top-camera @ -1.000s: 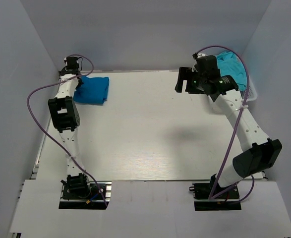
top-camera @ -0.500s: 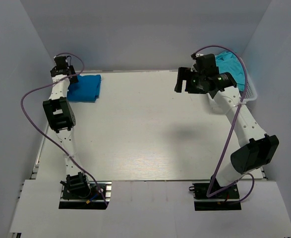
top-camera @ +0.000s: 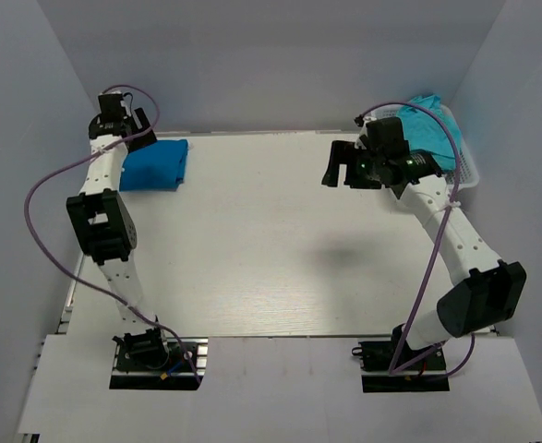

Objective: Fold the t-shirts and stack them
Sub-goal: Put the neatly folded tshirt into the corner of the board with the left arm

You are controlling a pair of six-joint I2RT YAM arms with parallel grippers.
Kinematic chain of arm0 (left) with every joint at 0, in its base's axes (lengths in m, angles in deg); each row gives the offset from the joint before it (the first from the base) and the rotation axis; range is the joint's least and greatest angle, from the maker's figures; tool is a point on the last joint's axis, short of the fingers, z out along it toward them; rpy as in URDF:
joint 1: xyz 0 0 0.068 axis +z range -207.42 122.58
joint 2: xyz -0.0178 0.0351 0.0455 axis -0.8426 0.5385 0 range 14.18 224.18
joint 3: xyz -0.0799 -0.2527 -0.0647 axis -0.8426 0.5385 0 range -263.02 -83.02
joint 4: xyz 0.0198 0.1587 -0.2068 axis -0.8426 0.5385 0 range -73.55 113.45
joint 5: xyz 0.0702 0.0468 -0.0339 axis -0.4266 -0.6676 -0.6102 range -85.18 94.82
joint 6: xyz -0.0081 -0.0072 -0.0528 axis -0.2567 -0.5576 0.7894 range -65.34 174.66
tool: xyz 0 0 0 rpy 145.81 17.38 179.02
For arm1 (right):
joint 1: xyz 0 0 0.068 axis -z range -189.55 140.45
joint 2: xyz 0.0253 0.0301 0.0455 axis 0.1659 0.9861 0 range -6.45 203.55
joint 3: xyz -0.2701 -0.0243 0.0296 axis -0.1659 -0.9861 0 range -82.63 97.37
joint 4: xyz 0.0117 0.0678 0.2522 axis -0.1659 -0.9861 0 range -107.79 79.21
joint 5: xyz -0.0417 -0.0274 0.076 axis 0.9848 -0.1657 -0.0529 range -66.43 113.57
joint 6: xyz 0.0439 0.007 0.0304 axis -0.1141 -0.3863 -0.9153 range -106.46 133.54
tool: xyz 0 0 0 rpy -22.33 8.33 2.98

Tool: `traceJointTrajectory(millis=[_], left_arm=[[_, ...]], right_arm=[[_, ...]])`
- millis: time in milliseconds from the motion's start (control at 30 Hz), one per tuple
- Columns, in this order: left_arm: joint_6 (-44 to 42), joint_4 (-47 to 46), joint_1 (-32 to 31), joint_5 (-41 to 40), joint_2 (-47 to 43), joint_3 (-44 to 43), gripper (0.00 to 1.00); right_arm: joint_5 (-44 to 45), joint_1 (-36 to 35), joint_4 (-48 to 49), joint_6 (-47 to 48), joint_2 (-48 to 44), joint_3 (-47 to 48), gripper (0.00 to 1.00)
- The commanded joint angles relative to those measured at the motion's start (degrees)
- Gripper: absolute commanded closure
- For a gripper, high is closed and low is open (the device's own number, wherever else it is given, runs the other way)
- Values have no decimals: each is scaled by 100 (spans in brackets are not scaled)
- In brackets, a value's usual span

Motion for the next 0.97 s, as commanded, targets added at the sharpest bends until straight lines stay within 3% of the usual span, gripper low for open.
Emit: traceJointTrajectory(millis=[0, 267, 467, 667, 933], left_arm=[[826, -247, -281, 970, -2040, 1764, 0], [2006, -1470, -1142, 2209, -5341, 6445, 0], [1769, 347, -1327, 1297, -6608, 6714, 0], [1488, 671, -1327, 1217, -7312, 6452, 0], [1374, 1210, -1327, 629, -7698, 6204, 0]], right_arm=[[-239, 38, 398, -61, -447, -529, 10], [-221, 47, 1048, 123, -1959, -2698, 10], [-510, 47, 1417, 273, -3170, -4043, 10], [-1099, 38, 2112, 106, -3998, -4564, 10], [-1055, 30, 2532, -77, -4209, -4976, 10]])
